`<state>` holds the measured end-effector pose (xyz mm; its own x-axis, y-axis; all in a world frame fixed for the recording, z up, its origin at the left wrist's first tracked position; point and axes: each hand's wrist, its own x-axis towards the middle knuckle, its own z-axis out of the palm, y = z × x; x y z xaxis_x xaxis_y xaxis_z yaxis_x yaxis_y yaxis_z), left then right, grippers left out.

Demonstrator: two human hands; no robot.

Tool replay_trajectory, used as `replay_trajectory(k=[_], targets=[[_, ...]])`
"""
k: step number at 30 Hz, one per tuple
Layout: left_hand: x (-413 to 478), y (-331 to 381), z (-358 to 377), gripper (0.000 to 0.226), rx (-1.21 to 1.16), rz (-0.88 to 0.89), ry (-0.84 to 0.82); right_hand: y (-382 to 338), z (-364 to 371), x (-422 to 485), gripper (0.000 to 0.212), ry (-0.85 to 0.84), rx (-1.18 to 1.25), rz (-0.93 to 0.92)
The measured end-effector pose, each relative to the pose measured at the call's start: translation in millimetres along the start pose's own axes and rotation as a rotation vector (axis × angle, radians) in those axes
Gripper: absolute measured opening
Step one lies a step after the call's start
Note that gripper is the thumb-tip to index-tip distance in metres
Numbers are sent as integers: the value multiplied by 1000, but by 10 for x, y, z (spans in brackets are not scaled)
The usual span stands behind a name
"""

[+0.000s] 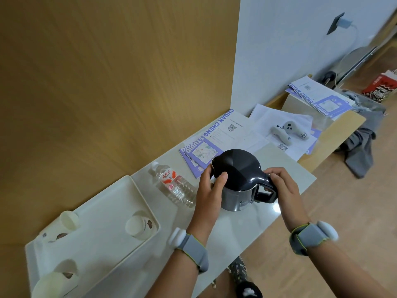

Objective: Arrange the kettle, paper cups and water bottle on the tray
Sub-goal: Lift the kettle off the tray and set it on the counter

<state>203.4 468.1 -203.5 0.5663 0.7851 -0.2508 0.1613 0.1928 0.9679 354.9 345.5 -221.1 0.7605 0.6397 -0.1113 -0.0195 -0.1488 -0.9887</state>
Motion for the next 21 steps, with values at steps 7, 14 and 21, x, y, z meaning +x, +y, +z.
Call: replay_trajectory(k=[7, 14, 21], targets=[[-20, -38, -11, 36, -9, -45, -14, 96, -6, 56, 23, -10, -37, -10], [-5, -44, 2, 33, -16, -66, 2, 143, -24, 95, 28, -15, -49, 10], [-7, -57, -3, 35, -17, -82, -3, 116, -20, 94, 27, -18, -50, 12]])
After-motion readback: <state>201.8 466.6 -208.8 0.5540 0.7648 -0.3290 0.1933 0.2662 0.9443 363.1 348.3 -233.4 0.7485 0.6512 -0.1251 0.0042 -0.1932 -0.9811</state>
